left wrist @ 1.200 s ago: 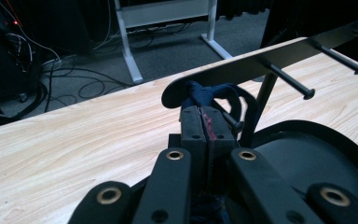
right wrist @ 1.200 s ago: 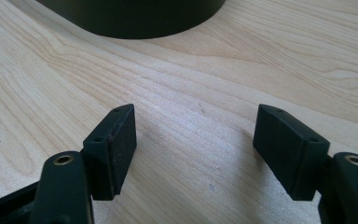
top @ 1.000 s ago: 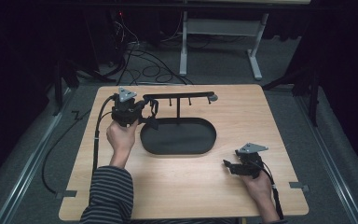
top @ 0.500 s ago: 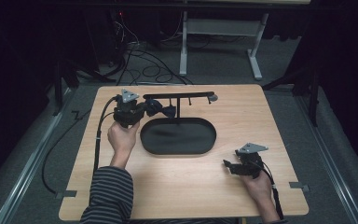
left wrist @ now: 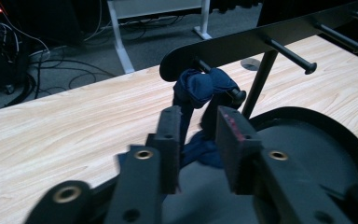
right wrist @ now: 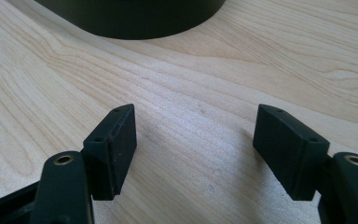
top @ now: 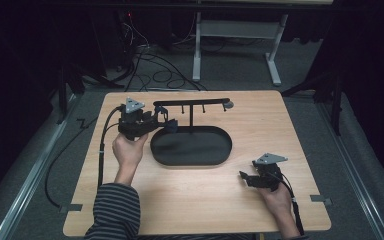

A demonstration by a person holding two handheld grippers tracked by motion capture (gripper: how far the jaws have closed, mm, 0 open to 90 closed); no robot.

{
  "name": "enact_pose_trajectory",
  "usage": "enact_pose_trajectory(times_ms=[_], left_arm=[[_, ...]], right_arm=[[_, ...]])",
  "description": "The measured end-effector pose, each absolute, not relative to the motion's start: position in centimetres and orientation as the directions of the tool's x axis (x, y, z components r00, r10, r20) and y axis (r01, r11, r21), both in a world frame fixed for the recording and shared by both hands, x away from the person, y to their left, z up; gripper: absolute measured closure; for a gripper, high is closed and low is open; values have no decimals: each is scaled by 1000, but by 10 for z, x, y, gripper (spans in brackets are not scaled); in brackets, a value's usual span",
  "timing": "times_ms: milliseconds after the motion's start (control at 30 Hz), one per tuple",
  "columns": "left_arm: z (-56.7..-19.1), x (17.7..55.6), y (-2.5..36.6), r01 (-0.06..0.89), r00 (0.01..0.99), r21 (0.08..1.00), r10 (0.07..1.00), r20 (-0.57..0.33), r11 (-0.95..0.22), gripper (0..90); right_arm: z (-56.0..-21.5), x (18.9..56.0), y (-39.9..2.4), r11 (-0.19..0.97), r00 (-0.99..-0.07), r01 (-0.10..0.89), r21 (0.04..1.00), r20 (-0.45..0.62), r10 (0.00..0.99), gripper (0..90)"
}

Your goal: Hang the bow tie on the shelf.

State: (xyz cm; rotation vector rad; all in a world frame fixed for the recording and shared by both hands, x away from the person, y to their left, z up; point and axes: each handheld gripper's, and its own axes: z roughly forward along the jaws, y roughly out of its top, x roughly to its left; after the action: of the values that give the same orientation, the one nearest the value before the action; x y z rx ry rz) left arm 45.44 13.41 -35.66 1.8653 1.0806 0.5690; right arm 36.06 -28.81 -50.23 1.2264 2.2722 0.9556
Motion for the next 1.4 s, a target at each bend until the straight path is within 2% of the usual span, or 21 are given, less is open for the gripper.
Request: enact_pose_trajectory(times_ms=[233, 733, 933, 1400], left_arm=[[-357, 452, 140, 454, 522, 859, 852, -43, -235, 611], [-355, 438, 163, 455, 512, 865, 857, -61, -210, 577], [-350, 431, 170, 450, 526, 870, 848, -73, -204, 602], [-345, 414, 184, 434, 529, 877, 846, -65, -205, 590]], right_arm=[[-502, 361, -288, 384, -542, 578, 720, -13, 840, 315], [-502, 360, -288, 386, -544, 578, 719, -13, 839, 314], [-502, 360, -288, 386, -544, 579, 719, -13, 839, 314], [-502, 360, -288, 383, -544, 578, 720, -11, 839, 314]])
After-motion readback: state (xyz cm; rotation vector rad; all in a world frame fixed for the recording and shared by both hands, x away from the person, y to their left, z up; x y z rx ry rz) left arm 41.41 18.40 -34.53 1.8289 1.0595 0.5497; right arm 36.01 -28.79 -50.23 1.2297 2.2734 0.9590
